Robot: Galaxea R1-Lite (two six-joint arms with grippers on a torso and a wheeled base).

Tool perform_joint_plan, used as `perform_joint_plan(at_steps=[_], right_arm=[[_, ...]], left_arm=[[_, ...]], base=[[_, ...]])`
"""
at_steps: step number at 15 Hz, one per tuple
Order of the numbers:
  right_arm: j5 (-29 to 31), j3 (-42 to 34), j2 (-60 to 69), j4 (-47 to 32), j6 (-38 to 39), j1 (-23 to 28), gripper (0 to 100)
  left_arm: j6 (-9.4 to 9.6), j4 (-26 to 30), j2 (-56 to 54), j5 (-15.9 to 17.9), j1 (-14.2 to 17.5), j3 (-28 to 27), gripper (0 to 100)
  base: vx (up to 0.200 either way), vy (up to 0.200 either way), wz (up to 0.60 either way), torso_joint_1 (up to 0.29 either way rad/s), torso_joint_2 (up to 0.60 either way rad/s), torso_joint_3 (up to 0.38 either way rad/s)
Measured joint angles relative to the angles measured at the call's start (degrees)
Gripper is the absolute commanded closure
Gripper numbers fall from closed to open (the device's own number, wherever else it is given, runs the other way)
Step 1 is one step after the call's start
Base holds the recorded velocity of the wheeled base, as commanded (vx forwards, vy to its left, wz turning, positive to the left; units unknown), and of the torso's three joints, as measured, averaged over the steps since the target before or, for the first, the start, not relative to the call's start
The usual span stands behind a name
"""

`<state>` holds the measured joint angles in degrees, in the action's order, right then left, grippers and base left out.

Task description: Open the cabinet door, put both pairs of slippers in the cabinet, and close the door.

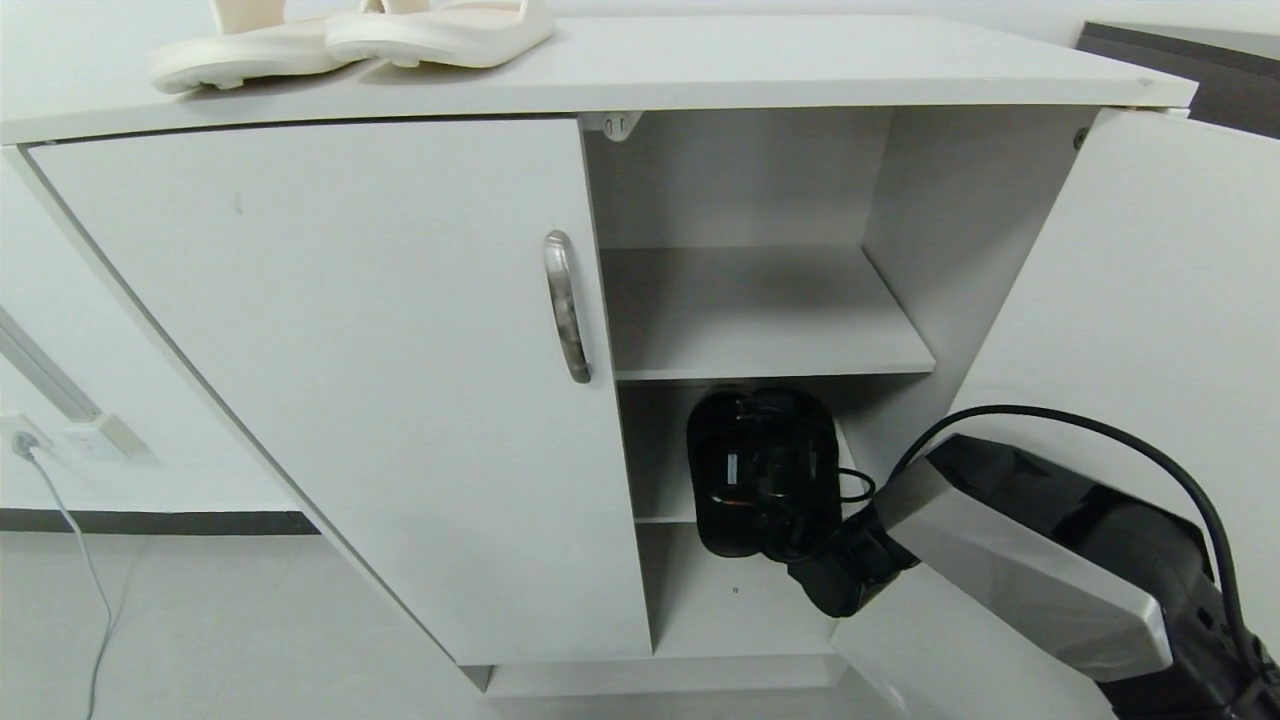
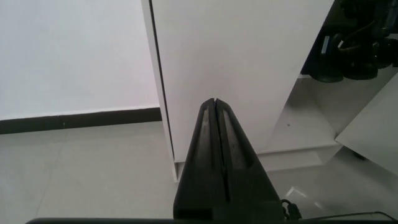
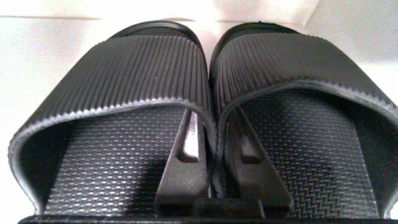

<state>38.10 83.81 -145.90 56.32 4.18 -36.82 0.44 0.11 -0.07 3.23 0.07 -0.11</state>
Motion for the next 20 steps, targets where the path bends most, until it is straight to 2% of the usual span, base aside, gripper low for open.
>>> perform_joint_plan(at_steps=[4,8,9,14,20], right_arm=[[-1.0,8.0,-2.3,-4.3,0.1,0.2,100],[-1.6,12.7,-4.8,-6.4,0.1,0.6,100],[-1.6,13.3,-5.4,-6.4,0.1,0.8,0],[-2.4,12.7,-6.7,-6.2,0.1,1.3,0],[-2.6,3.8,-2.0,-3.2,0.1,0.9,0]], left_arm=[[-0.01,0.0,0.0,0.0,0.0,0.0,100],[0.00,0.0,0.0,0.0,0.0,0.0,100],[0.00,0.0,0.0,0.0,0.0,0.0,100],[0.00,0.0,0.0,0.0,0.0,0.0,100],[0.11,0.0,0.0,0.0,-0.1,0.0,100]], base=[[0.000,0.000,0.00,0.000,0.00,0.000],[0.000,0.000,0.00,0.000,0.00,0.000],[0.000,0.000,0.00,0.000,0.00,0.000],[0.000,0.000,0.00,0.000,0.00,0.000],[0.000,0.000,0.00,0.000,0.00,0.000]])
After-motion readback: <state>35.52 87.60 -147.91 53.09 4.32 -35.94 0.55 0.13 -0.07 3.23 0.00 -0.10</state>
